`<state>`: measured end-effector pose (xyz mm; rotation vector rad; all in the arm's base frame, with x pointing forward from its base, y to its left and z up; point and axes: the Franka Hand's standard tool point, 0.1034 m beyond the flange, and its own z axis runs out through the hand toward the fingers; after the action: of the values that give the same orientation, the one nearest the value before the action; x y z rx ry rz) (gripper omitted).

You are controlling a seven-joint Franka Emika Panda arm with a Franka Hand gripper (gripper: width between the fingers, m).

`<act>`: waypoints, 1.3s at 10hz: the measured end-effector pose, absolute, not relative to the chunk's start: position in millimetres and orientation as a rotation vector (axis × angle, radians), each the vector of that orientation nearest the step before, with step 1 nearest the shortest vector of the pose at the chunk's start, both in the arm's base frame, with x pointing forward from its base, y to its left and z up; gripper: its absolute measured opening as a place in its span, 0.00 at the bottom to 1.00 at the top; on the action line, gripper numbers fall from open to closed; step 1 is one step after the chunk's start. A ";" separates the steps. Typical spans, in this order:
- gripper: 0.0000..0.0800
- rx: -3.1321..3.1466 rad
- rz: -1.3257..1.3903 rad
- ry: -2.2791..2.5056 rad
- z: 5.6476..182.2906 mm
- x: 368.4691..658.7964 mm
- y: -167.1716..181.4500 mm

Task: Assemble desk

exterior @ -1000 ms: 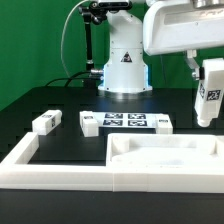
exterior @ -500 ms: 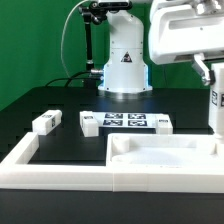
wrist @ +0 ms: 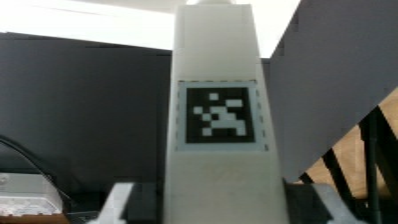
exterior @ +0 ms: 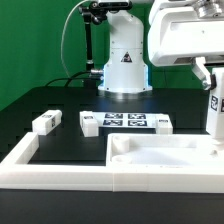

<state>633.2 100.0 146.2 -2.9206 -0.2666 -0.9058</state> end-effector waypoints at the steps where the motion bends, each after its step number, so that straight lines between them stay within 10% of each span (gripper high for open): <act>1: 0.36 -2.925 -0.908 -0.326 146.6 637.7 103.9; 13: 0.36 -2.929 -0.878 -0.374 127.9 643.1 109.8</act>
Offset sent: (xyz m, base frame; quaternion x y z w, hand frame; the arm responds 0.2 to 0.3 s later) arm -0.0014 0.0068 -0.0031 -0.0037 0.0072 0.0165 0.9998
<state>643.1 109.8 127.9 -2.9288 -0.3741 -0.8778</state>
